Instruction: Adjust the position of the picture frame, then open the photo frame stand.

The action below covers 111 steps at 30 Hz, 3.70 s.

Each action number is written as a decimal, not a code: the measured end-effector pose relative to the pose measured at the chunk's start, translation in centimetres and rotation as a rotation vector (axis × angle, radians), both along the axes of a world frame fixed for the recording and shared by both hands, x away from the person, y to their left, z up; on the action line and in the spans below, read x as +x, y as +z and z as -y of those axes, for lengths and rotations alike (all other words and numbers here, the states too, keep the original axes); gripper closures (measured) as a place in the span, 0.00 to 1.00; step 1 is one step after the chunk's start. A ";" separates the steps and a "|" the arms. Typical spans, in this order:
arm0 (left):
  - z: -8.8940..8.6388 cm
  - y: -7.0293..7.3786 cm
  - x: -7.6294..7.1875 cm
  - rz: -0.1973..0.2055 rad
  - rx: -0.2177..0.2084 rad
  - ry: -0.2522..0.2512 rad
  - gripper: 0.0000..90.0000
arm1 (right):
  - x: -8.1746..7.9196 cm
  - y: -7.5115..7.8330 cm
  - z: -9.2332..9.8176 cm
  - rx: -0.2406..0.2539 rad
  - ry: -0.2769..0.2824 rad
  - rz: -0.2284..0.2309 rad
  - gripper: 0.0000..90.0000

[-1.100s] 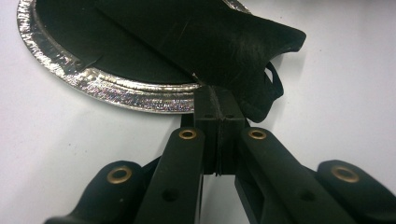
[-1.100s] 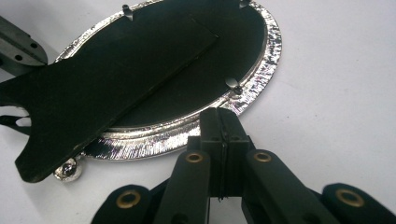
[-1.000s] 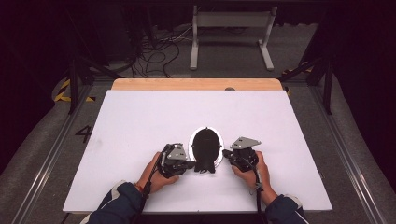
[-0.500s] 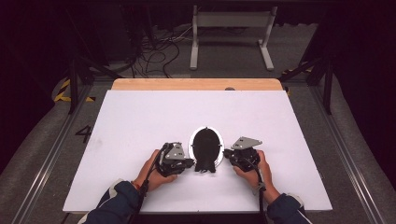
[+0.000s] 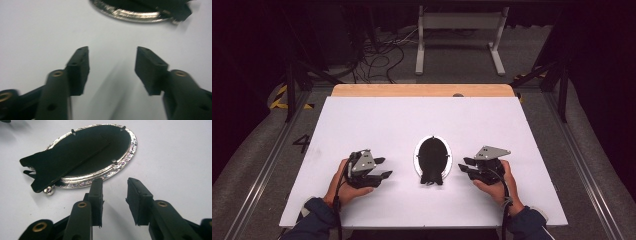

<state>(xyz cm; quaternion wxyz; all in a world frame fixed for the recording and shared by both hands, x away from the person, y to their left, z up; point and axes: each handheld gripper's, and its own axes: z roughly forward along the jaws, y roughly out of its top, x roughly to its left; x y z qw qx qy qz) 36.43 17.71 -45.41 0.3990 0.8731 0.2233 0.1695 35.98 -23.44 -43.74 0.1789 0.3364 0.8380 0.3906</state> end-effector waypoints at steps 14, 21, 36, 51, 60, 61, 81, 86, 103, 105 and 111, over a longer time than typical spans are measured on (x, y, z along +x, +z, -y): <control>-4.0 -0.9 -2.3 -0.024 -0.044 0.106 0.24 | -1.3 -0.6 -1.5 -0.017 0.122 -0.073 0.65; -3.5 -1.0 -2.5 -0.028 -0.032 0.096 0.23 | -2.4 -0.7 -2.6 -0.022 0.180 -0.099 0.68; -2.9 -1.4 -2.2 -0.045 -0.015 0.083 0.22 | -2.6 -1.5 -5.4 -0.064 0.205 -0.140 0.63; -2.8 -1.4 -2.2 -0.050 -0.021 0.079 0.21 | -2.5 -1.6 -5.7 -0.044 0.150 -0.139 0.67; -2.7 -1.4 -2.1 -0.058 -0.018 0.076 0.20 | -2.5 -1.6 -6.5 -0.071 0.145 -0.137 0.57; -2.7 -1.4 -2.1 -0.058 -0.018 0.078 0.20 | -2.6 -1.6 -6.7 -0.081 0.136 -0.131 0.56; -2.7 -1.2 -2.2 -0.056 -0.035 0.074 0.20 | -2.1 -1.8 -5.6 0.017 0.053 -0.163 0.73; -2.6 -1.2 -2.3 -0.058 -0.036 0.068 0.20 | -2.0 -1.9 -5.4 0.053 0.042 -0.187 0.74; 0.9 -0.6 -1.1 -0.066 -0.056 -0.010 0.22 | -1.7 -1.3 -4.9 0.159 0.043 -0.200 0.73; 2.2 -0.6 -0.8 -0.068 -0.057 -0.054 0.26 | -1.5 -1.2 -5.0 0.167 0.049 -0.200 0.73; 5.7 -0.2 0.1 -0.042 -0.039 -0.113 0.26 | -1.3 -1.1 -5.0 0.179 0.060 -0.197 0.73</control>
